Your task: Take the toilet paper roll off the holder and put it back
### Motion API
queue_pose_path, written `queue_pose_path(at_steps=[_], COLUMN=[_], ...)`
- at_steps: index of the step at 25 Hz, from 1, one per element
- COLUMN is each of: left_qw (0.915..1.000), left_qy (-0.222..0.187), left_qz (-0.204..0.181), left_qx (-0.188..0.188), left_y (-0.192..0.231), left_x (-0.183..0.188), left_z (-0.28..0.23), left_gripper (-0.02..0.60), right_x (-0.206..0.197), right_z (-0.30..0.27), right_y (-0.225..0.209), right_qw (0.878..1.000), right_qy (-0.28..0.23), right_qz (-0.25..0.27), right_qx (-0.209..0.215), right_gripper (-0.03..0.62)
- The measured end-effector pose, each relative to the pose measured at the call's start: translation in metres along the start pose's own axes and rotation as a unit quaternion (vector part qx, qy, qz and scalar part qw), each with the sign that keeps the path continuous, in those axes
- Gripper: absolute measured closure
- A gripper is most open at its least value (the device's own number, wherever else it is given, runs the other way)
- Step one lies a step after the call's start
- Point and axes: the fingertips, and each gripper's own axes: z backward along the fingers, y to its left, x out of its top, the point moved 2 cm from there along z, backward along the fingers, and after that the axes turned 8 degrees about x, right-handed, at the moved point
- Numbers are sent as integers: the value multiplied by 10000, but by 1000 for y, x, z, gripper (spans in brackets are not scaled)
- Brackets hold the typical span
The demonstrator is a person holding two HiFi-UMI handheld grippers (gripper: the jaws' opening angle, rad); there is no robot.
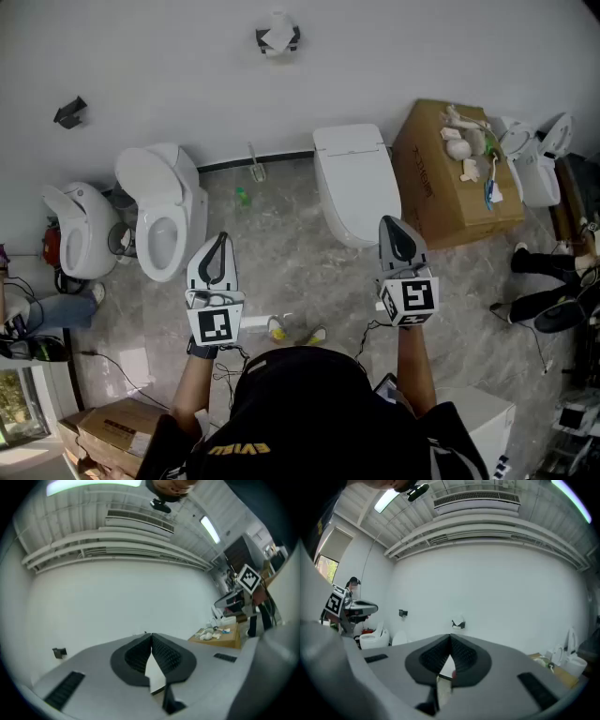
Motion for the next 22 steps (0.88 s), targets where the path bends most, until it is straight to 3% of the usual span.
queue_pose_path(at_steps=[4,10,17,22], left_qw=[9978,9944,9940,9944], left_qy=[357,678,749,630], left_qz=[482,804,800,846], left_qx=[-286,87,28,-4], left_y=[27,72,69,66], left_x=[-23,-35,-36,-26], left_z=[-3,-3,-5,-10], left_gripper=[571,569,571,571], right_x=[29,47,53,56], right_z=[-23,-33,-31,-30], right_y=[35,62,57,56], right_qw=[9995,9991,9991,9989], right_qy=[-260,-372,-391,-472], right_qz=[-127,37,138,48], right_qx=[103,201,121,57], right_gripper=[600,600,597,561])
